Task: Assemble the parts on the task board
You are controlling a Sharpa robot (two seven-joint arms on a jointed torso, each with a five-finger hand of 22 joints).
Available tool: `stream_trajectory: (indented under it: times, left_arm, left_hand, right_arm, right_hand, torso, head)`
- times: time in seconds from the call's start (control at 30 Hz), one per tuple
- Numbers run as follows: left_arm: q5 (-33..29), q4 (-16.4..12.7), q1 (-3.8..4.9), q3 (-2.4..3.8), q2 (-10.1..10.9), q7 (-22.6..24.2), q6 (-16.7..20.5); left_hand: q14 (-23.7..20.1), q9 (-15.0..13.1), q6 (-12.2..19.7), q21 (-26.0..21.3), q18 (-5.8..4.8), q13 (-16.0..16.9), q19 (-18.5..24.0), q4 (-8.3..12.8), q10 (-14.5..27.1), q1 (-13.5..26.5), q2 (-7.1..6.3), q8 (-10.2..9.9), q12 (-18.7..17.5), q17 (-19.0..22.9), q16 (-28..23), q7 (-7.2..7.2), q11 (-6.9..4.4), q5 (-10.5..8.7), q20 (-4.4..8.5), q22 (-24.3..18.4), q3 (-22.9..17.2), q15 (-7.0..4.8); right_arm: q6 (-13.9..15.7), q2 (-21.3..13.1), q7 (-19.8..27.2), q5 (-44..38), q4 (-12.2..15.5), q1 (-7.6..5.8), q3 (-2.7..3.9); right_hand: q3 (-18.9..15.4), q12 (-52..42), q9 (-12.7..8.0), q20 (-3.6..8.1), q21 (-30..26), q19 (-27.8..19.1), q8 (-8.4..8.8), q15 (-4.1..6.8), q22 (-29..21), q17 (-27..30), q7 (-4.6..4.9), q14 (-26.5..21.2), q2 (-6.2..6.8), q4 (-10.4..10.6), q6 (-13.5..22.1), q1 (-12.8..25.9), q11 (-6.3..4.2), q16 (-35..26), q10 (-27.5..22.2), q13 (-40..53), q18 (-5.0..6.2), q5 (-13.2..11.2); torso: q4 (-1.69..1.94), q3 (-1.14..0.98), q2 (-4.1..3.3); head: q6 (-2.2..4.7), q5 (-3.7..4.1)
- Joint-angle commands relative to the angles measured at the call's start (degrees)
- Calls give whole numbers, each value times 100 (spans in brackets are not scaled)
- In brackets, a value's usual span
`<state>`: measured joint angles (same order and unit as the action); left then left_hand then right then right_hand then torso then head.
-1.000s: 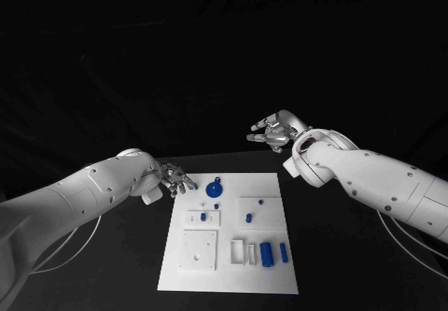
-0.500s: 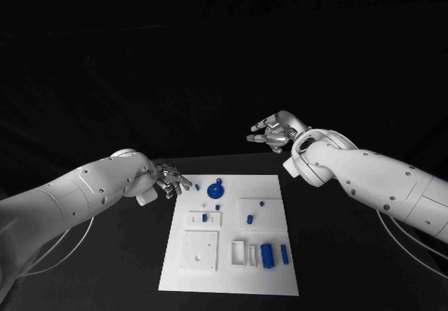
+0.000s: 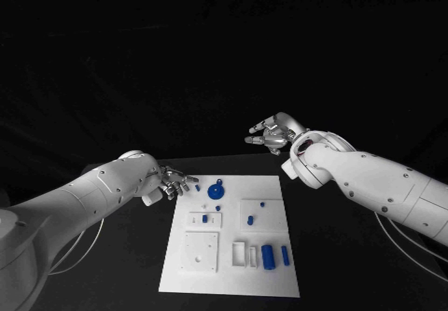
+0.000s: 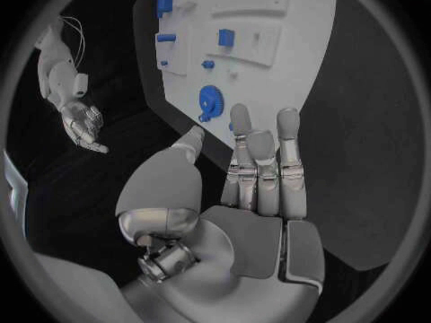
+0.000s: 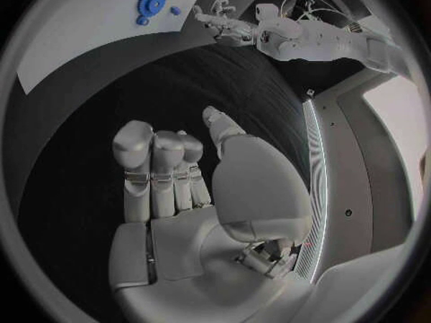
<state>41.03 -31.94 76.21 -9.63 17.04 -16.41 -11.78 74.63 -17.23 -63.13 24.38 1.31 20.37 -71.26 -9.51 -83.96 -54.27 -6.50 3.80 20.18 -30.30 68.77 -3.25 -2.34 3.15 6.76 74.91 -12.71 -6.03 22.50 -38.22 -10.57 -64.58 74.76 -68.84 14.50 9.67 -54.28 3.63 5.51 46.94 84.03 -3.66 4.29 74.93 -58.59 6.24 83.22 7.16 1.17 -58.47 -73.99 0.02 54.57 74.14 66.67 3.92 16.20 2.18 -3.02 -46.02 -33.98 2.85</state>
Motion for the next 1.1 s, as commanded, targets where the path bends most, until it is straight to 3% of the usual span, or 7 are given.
stream_trajectory:
  times: [0.03,0.2,0.33,0.53,0.57,0.67,1.1]
  left_arm:
    - [35,172,-35,1,-119,-179,-133]
    - [192,405,-74,0,-259,-250,-240]
    - [292,574,-103,0,-338,-362,-297]
    - [295,718,-121,1,-389,-384,-226]
    - [270,734,-123,2,-395,-382,-208]
    - [210,759,-125,3,-406,-373,-157]
    - [-56,781,-124,14,-403,-248,35]
  left_hand:
    - [9,31,17,-25,37,14,-35,-16,-194,-67,15,6,-21,-13,9,-11,40,-21,-7,106,6,51]
    - [16,-11,-83,-15,37,28,-40,233,-197,-79,211,18,-5,-21,21,21,26,11,-4,107,66,41]
    - [10,-219,-134,-6,26,28,-29,571,-189,-26,432,16,-14,-20,15,44,9,242,6,108,210,37]
    - [12,-610,-119,6,22,33,-26,668,-188,17,501,20,-16,-22,14,65,8,377,10,107,258,28]
    - [11,-801,-82,9,19,36,-25,680,-185,18,503,10,-16,-23,14,58,13,378,10,106,257,22]
    - [10,-941,-70,7,21,41,-22,658,-183,31,501,14,-14,-22,11,73,8,385,11,105,250,26]
    - [12,-1245,-58,-2,22,37,-25,645,-178,28,478,14,-28,-20,10,85,4,406,11,104,237,25]
  right_arm:
    - [-61,13,38,-62,17,1,3]
    - [-60,25,33,-74,40,-1,3]
    - [-52,27,28,-86,65,-6,3]
    - [-42,26,25,-96,86,-21,6]
    - [-41,27,25,-97,89,-23,7]
    - [-38,30,24,-101,93,-29,8]
    - [-38,33,17,-115,89,-36,12]
  right_hand:
    - [25,7,-1,-35,-7,141,11,-14,613,-3,18,-12,-34,7,16,-9,-12,-27,-11,3,52,-11]
    - [25,7,-1,-35,-7,141,11,-14,613,-3,18,-12,-34,7,16,-9,-12,-27,-11,3,52,-11]
    - [25,7,-1,-35,-7,141,11,-14,613,-3,18,-12,-34,7,16,-9,-12,-27,-11,3,52,-11]
    - [25,7,-1,-35,-7,141,11,-14,613,-3,18,-12,-34,7,16,-9,-12,-27,-11,3,52,-11]
    - [25,7,-1,-35,-7,141,11,-14,613,-3,18,-12,-34,7,16,-9,-12,-27,-11,3,52,-11]
    - [25,7,-1,-35,-7,141,11,-14,613,-3,18,-12,-34,7,16,-9,-12,-27,-11,3,52,-11]
    - [25,7,-1,-35,-7,141,11,-14,613,-3,18,-12,-34,7,16,-9,-12,-27,-11,3,52,-11]
  torso:
    - [-44,-42,-47]
    - [-108,-94,-99]
    - [-143,-128,-134]
    - [-165,-160,-175]
    - [-168,-163,-178]
    - [-170,-164,-177]
    - [-156,-153,-170]
  head:
    - [30,-13]
    - [66,-45]
    - [90,-63]
    - [125,-71]
    - [127,-71]
    - [128,-65]
    - [114,-30]
